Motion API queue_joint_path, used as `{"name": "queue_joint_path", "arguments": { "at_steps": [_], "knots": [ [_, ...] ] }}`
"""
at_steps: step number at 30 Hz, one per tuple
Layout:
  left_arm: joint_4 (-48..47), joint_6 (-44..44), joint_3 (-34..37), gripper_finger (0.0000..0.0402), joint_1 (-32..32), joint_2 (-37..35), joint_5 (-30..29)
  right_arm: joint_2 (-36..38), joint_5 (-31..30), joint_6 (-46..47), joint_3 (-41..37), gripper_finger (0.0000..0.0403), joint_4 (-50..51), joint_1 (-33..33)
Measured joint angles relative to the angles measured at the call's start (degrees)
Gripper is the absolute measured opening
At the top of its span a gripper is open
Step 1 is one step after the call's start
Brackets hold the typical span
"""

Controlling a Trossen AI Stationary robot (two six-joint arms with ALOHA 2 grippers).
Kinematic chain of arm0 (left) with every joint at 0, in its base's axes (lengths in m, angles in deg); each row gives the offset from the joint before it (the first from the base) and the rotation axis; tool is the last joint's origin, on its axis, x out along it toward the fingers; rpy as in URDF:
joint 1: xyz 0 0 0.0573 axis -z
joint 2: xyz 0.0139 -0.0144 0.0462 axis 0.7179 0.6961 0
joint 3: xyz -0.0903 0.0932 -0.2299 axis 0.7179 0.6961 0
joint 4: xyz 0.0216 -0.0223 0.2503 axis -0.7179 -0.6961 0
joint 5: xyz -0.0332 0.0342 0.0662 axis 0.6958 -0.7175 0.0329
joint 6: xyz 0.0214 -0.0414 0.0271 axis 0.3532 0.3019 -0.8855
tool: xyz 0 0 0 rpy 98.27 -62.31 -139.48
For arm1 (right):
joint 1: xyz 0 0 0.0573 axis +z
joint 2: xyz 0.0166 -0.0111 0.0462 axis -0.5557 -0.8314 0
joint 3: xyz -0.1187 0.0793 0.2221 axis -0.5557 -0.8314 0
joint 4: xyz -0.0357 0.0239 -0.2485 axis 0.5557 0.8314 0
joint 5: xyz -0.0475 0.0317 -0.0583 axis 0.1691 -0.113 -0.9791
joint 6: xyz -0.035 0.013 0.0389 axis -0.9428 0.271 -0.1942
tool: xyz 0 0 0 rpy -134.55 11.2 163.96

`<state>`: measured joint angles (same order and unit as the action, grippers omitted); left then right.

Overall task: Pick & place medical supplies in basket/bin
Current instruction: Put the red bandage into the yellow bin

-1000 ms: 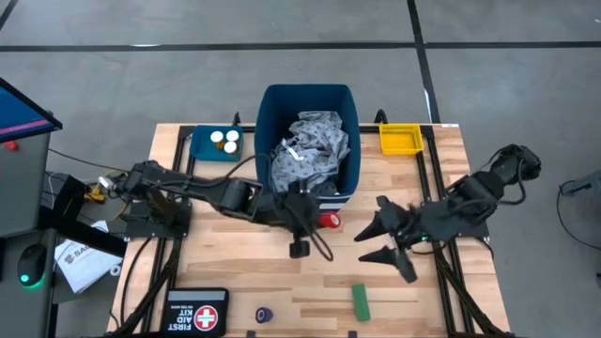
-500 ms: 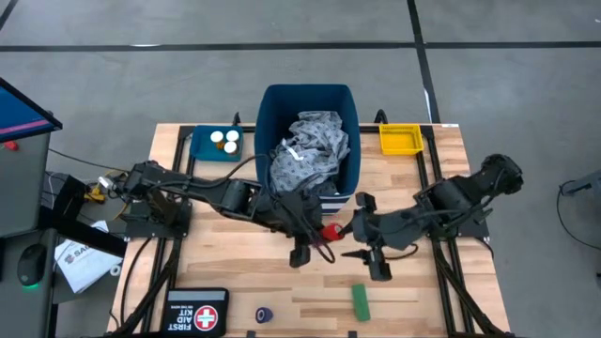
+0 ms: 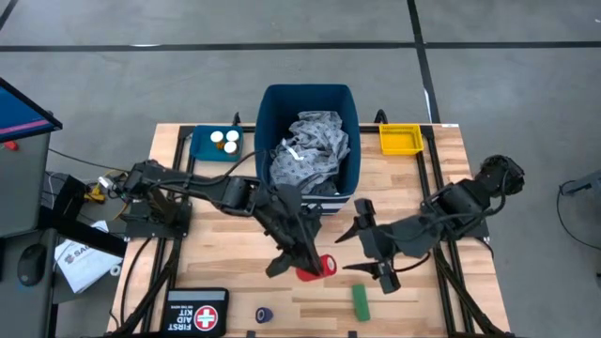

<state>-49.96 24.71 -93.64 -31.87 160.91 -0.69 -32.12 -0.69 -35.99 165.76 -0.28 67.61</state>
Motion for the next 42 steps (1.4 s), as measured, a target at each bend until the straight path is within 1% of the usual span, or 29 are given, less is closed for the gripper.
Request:
{"name": "queue_joint_path", "arguments": {
  "at_steps": [9,11,21,25,32,35,42],
  "knots": [
    [2.91,2.63,-0.01,0.0071,-2.84,-0.02,1.70,0.03,0.03,-0.05,0.00,0.0270,-1.02,0.21],
    [3.27,2.85,0.00,0.0070,-2.90,-0.02,2.40,0.03,0.04,-0.45,0.00,0.0271,-1.89,0.20],
    [6.18,4.24,0.00,0.0070,-2.85,-0.02,2.18,0.00,0.20,-3.50,0.00,0.0272,-4.06,-2.07],
    [6.06,4.26,0.00,0.0071,-2.85,-0.02,2.08,0.00,1.75,-3.54,0.00,0.0272,-3.18,-2.90],
    [5.99,4.26,0.00,0.0071,-2.85,-0.02,2.22,-2.37,4.45,-3.53,0.08,0.0272,-3.32,-3.29],
    [5.15,4.52,0.04,0.0071,-2.85,0.03,2.62,-3.32,4.90,-3.55,-0.02,0.0272,-2.66,-3.26],
    [6.03,5.48,0.04,0.0072,-2.85,0.04,4.64,-3.05,5.14,-3.88,0.40,0.0272,-3.60,-3.11]
  ]
}}
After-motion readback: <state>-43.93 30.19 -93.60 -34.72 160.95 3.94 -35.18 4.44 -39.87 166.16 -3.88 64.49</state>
